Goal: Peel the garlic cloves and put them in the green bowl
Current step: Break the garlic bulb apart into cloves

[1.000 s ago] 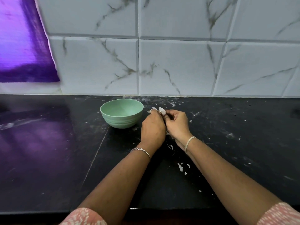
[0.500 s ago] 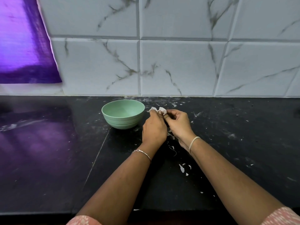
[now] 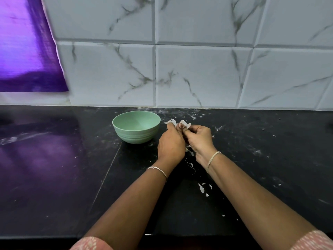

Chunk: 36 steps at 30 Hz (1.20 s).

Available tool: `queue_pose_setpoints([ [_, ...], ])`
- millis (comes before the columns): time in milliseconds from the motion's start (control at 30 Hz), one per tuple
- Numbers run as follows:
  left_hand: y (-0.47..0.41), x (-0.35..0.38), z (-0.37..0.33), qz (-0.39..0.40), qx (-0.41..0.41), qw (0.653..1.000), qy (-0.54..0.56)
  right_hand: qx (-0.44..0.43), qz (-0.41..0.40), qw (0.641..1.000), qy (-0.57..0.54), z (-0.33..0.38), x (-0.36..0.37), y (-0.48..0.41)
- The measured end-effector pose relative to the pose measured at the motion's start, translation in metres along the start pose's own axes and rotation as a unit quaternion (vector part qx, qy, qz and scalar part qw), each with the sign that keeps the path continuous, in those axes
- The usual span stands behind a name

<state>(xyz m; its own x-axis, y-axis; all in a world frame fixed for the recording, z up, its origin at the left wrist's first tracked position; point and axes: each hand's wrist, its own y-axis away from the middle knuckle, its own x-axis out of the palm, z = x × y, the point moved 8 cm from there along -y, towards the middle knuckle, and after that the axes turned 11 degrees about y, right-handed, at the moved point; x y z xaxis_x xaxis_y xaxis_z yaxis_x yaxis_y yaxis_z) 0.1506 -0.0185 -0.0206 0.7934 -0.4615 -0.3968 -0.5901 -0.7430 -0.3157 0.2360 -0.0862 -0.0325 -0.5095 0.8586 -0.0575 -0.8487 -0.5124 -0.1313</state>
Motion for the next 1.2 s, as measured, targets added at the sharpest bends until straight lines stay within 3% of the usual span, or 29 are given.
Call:
queue_pose_setpoints([
  [267,0.004,-0.002,-0.012,-0.019,0.070,0.991,-0.109,0.061,-0.008,0.997,-0.045,-0.011,0.001,0.008],
  [433,-0.001,-0.007,-0.013,-0.041,0.079,0.990,-0.109,0.067,-0.007,0.997,-0.048,-0.009,0.002,0.013],
  [667,-0.017,-0.007,0.010,-0.019,-0.020,0.995,0.092,0.063,0.046,0.995,-0.068,-0.004,-0.001,0.005],
  [833,-0.023,0.014,0.026,0.038,-0.076,0.961,0.262,0.043,0.081,0.995,-0.038,0.003,-0.015,-0.002],
  [1067,-0.016,0.020,0.023,0.095,-0.114,0.919,0.365,0.051,0.097,0.992,-0.061,-0.002,-0.016,-0.004],
  [1200,-0.016,0.018,0.021,0.117,-0.118,0.914,0.369,0.053,0.083,0.994,-0.052,-0.001,-0.020,-0.005],
])
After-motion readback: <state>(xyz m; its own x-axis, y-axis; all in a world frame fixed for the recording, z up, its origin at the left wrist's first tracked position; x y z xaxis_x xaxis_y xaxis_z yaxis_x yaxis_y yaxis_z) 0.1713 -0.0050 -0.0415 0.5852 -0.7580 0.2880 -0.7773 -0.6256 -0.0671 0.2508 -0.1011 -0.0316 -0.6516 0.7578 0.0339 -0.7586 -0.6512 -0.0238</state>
